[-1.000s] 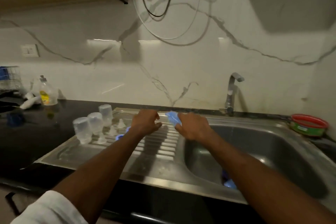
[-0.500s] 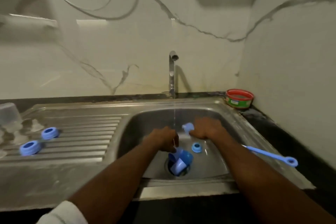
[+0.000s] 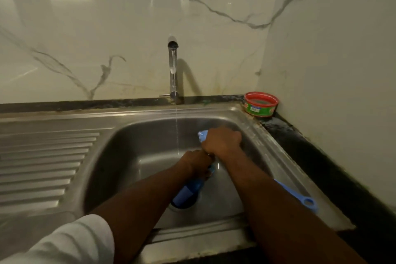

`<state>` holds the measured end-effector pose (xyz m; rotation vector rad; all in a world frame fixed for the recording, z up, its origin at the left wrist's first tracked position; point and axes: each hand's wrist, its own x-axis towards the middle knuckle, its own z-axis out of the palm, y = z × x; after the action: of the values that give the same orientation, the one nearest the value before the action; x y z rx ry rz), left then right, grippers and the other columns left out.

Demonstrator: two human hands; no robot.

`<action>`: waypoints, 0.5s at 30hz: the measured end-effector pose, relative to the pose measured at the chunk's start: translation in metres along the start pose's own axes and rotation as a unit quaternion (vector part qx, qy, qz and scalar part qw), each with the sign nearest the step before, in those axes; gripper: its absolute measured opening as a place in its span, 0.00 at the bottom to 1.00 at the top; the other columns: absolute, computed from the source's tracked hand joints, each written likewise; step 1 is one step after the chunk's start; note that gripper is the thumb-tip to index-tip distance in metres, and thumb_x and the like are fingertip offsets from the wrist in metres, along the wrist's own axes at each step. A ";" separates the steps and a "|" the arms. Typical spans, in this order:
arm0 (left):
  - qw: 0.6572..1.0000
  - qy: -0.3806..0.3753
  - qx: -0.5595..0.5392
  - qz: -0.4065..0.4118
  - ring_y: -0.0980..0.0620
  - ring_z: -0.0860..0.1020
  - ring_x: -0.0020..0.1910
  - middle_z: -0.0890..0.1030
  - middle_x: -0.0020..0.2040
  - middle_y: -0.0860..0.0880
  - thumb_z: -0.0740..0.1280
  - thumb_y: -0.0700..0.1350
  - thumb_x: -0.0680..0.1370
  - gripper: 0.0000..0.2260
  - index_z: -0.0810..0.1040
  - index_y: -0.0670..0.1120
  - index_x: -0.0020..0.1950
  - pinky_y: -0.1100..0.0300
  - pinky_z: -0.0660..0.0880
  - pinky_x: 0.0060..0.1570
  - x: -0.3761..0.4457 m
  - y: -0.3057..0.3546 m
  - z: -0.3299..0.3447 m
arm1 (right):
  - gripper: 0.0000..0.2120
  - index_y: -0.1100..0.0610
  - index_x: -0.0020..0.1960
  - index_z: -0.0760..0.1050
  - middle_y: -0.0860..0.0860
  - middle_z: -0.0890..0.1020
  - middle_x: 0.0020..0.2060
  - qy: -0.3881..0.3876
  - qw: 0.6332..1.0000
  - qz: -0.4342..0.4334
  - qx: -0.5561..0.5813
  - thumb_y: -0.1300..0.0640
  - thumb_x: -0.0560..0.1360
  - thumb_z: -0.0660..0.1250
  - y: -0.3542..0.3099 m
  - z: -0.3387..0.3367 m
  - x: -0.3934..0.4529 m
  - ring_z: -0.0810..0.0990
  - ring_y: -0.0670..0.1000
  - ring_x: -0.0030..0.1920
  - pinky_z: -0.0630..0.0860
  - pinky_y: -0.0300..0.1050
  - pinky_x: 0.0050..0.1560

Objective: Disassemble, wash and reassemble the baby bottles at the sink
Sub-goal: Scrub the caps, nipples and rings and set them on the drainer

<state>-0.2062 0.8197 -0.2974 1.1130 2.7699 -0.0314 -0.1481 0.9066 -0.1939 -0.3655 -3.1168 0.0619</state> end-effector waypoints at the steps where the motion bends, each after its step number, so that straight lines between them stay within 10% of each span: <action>1: 1.000 0.005 0.016 0.002 0.45 0.79 0.60 0.79 0.65 0.46 0.66 0.52 0.81 0.17 0.76 0.47 0.67 0.47 0.77 0.60 0.000 0.003 0.000 | 0.19 0.53 0.67 0.77 0.54 0.79 0.65 0.001 1.000 0.003 -0.003 0.45 0.82 0.59 0.001 0.000 0.000 0.78 0.57 0.64 0.71 0.54 0.62; 6: 0.990 0.113 -0.061 -0.061 0.40 0.79 0.61 0.79 0.63 0.41 0.67 0.48 0.80 0.17 0.77 0.44 0.67 0.49 0.76 0.60 -0.012 -0.026 -0.015 | 0.19 0.55 0.64 0.78 0.55 0.80 0.63 0.038 0.998 0.024 0.041 0.46 0.80 0.61 0.000 -0.008 -0.008 0.78 0.57 0.63 0.73 0.54 0.62; 10: 0.914 0.294 -0.231 -0.156 0.44 0.77 0.57 0.80 0.56 0.42 0.67 0.49 0.81 0.12 0.79 0.42 0.60 0.55 0.71 0.56 -0.031 -0.072 -0.022 | 0.16 0.55 0.63 0.77 0.55 0.81 0.60 0.071 0.996 0.019 0.048 0.47 0.82 0.61 0.000 -0.016 -0.015 0.79 0.56 0.60 0.74 0.53 0.60; 15: 0.870 0.340 -0.316 -0.164 0.54 0.73 0.62 0.74 0.62 0.52 0.70 0.49 0.80 0.18 0.74 0.46 0.68 0.55 0.72 0.65 -0.055 -0.075 -0.042 | 0.13 0.55 0.61 0.76 0.54 0.81 0.56 0.078 0.996 -0.005 0.041 0.48 0.82 0.63 -0.008 -0.015 -0.018 0.80 0.53 0.56 0.76 0.50 0.59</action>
<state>-0.2247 0.7312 -0.2508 0.5163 3.0768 1.3622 -0.1327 0.8958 -0.1786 -0.3360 -2.9513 0.1540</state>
